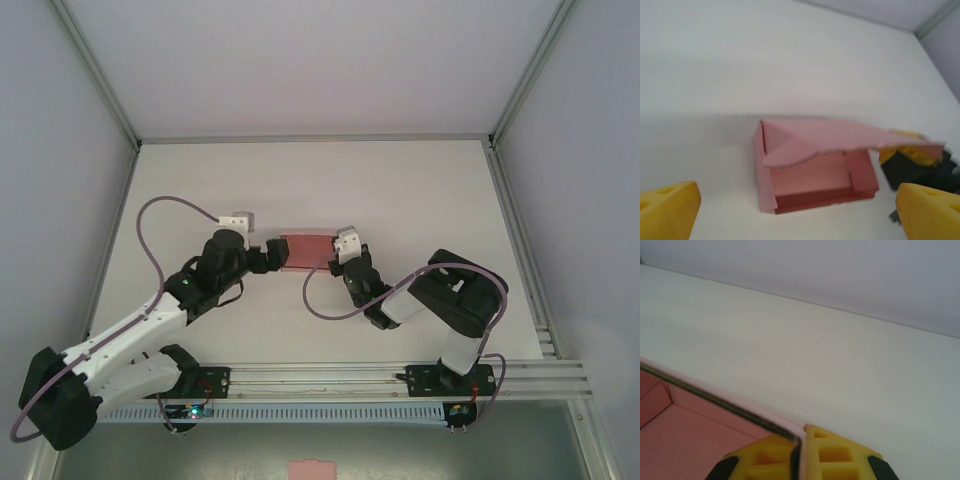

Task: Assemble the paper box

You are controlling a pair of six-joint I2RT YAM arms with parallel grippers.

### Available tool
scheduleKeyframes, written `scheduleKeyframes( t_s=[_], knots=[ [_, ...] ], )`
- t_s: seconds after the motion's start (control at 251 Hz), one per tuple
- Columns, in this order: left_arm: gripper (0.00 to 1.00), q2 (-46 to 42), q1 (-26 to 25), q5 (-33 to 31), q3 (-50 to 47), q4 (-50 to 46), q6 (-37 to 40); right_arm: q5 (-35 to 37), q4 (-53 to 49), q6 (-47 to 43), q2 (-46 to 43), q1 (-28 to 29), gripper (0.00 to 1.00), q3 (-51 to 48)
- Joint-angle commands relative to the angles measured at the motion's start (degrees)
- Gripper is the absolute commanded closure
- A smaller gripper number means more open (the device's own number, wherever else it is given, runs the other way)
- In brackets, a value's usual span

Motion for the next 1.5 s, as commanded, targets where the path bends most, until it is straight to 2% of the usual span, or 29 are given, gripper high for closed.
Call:
scheduleKeyframes(
  t_s=[0.0, 0.136, 0.18, 0.251, 0.403, 0.447, 0.503, 0.555, 0.611, 0.662, 0.75, 0.87, 0.946, 1.002, 1.046, 1.185, 1.277, 1.345, 1.437, 1.497],
  knots=[
    [0.00, 2.90, 0.67, -7.98, 8.12, -16.21, -8.87, -2.56, -4.01, -2.97, 2.45, 1.56, 1.00, -1.80],
    [0.00, 15.23, 6.24, -0.95, 14.91, -18.11, -12.19, -1.93, -1.76, -5.71, 4.10, 1.92, 1.00, -1.78],
    [0.00, 19.68, 7.73, 3.81, 16.48, -16.58, -11.12, -1.36, -0.36, -5.78, 4.60, 1.97, 1.00, -1.99],
    [0.00, 25.78, 8.87, 7.67, 18.88, -15.52, -10.25, -1.73, 1.66, -5.24, 4.71, 1.76, 1.00, -2.68],
    [0.00, 31.83, 9.15, 9.62, 19.42, -13.76, -9.05, -2.78, 0.95, -5.58, 4.78, 1.75, 1.00, -2.33],
    [0.00, 32.45, 9.20, 10.54, 18.43, -12.26, -8.78, -3.52, 0.60, -5.35, 4.49, 1.91, 0.97, -2.31],
    [0.06, 33.39, 9.23, 10.05, 17.65, -12.05, -8.52, -4.70, -1.29, -5.32, 3.63, 2.04, 0.94, -2.10],
    [0.08, 34.19, 9.19, 9.73, 16.91, -12.25, -9.32, -5.94, -4.55, -5.64, 1.97, 2.45, 0.89, -1.75],
    [0.14, 34.95, 9.21, 10.08, 15.27, -10.78, -10.27, -7.00, -9.47, -4.65, -0.39, 2.62, 0.86, -0.80],
    [0.17, 35.75, 9.18, 10.55, 13.97, -9.40, -10.84, -9.19, -14.86, -3.72, -3.01, 2.71, 0.78, 0.16],
    [0.22, 36.90, 9.19, 10.86, 12.27, -8.16, -11.33, -10.74, -22.87, -0.90, -7.65, 2.93, 0.72, 0.97],
    [0.26, 37.12, 8.93, 11.36, 9.71, -6.16, -12.07, -8.03, -28.88, 2.64, -11.17, 3.02, 0.68, 0.39],
    [0.29, 36.89, 8.76, 10.71, 7.82, -4.57, -12.59, -9.42, -33.05, 4.70, -13.85, 3.10, 0.51, -0.03],
    [0.35, 37.07, 8.73, 9.61, 6.99, -4.53, -12.76, -10.38, -36.18, 5.70, -16.63, 3.31, 0.39, -0.33],
    [0.39, 37.21, 8.74, 9.34, 6.30, -3.98, -12.86, -12.04, -38.85, 6.43, -19.21, 3.22, 0.36, -0.79],
    [0.40, 38.03, 8.54, 9.75, 4.48, -1.18, -13.00, -17.54, -48.26, 5.21, -27.84, 3.27, 0.21, -1.84],
    [0.43, 38.48, 8.45, 9.55, 4.54, -1.24, -12.43, -21.16, -53.97, 5.10, -32.36, 3.20, 0.16, -2.42],
    [0.46, 38.31, 8.37, 9.18, 4.10, -0.90, -12.16, -23.35, -58.03, 5.47, -35.92, 3.11, 0.17, -2.74],
    [0.47, 37.86, 8.18, 9.73, 2.74, 0.97, -12.01, -24.27, -58.75, 7.23, -41.46, 2.16, 0.12, -4.05],
    [0.47, 37.75, 8.19, 10.45, 2.12, 1.93, -11.32, -24.63, -57.90, 9.57, -43.80, -0.45, 0.10, -3.69]
  ],
)
